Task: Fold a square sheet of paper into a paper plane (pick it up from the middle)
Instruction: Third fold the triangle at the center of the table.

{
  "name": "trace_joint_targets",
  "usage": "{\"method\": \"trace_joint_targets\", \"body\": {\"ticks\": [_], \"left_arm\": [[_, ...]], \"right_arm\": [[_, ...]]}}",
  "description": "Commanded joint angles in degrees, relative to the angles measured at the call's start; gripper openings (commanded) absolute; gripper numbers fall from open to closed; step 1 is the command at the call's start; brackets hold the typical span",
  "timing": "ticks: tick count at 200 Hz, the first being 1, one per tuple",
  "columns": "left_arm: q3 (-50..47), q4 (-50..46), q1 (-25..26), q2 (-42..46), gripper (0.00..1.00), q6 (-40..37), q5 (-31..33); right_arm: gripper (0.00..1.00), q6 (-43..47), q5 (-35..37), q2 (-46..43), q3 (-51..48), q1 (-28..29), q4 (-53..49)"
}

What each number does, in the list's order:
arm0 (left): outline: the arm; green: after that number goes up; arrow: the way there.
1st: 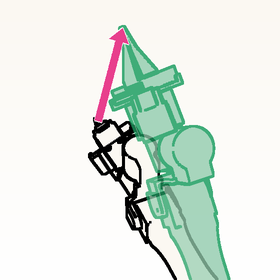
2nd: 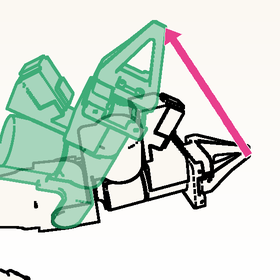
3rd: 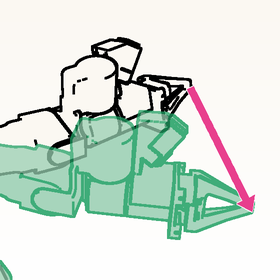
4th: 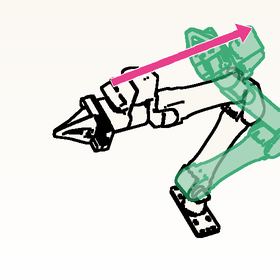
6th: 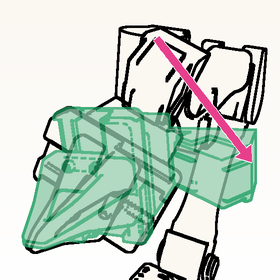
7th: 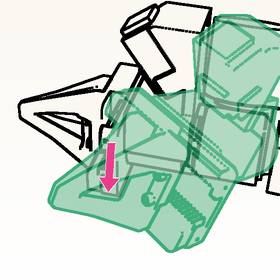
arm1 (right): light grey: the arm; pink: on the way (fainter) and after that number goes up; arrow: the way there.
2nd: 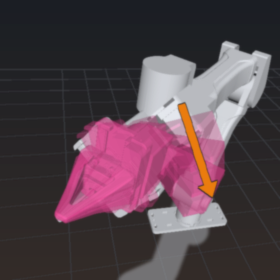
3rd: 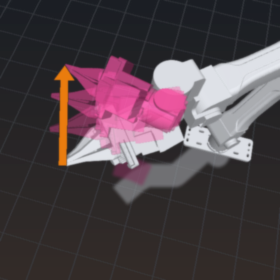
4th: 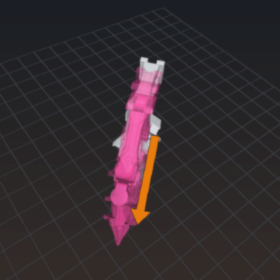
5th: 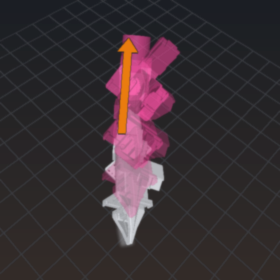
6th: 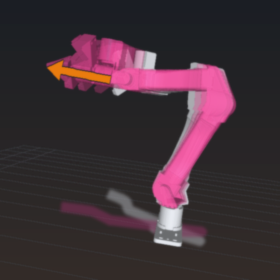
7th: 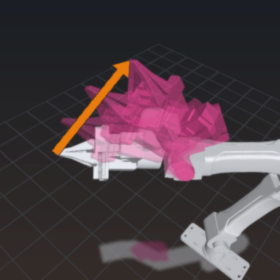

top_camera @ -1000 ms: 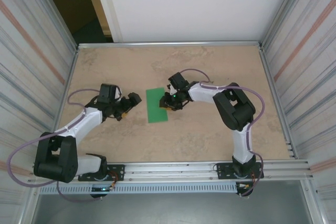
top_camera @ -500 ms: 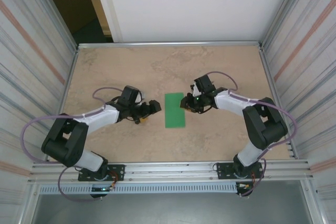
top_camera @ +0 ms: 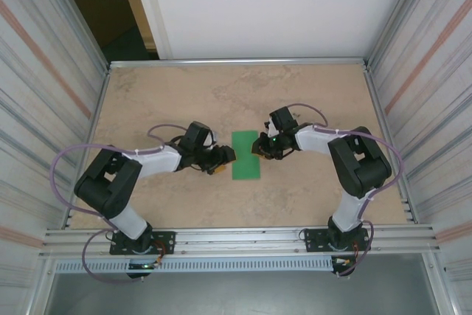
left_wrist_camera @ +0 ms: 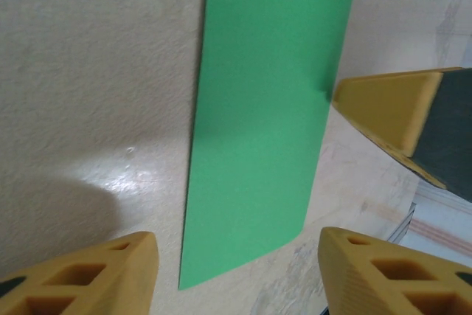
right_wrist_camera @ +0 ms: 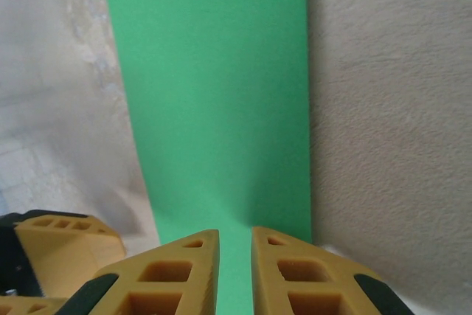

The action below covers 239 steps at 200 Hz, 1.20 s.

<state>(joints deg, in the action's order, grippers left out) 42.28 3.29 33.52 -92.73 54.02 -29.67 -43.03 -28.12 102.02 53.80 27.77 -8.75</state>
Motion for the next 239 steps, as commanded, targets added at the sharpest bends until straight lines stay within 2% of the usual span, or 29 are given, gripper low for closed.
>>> {"method": "trace_joint_targets", "body": {"ticks": [1, 76, 129, 195, 239], "left_arm": [[2.1, 0.1, 0.7, -1.4, 0.55, -0.1, -1.8], [4.0, -3.2, 1.2, -4.5, 0.45, -1.9, -2.2], [7.0, -8.5, 2.2, -5.6, 0.45, -4.9, 1.5], [11.4, -19.3, 5.7, -5.7, 0.45, -5.0, 10.8], [12.6, -20.6, 7.1, -7.1, 0.42, -4.6, 11.2]], "right_arm": [[0.17, 0.6, 0.6, 2.0, 1.4, 0.3, -1.6], [0.16, 2.4, 4.3, 4.1, -0.1, 0.3, -3.8], [0.16, 2.8, 4.4, 4.4, -0.3, 0.3, -3.9], [0.15, 2.6, 4.6, 4.8, -0.9, 0.0, -3.8], [0.15, 1.3, 3.7, 5.2, -1.4, -1.0, -3.5]]}}
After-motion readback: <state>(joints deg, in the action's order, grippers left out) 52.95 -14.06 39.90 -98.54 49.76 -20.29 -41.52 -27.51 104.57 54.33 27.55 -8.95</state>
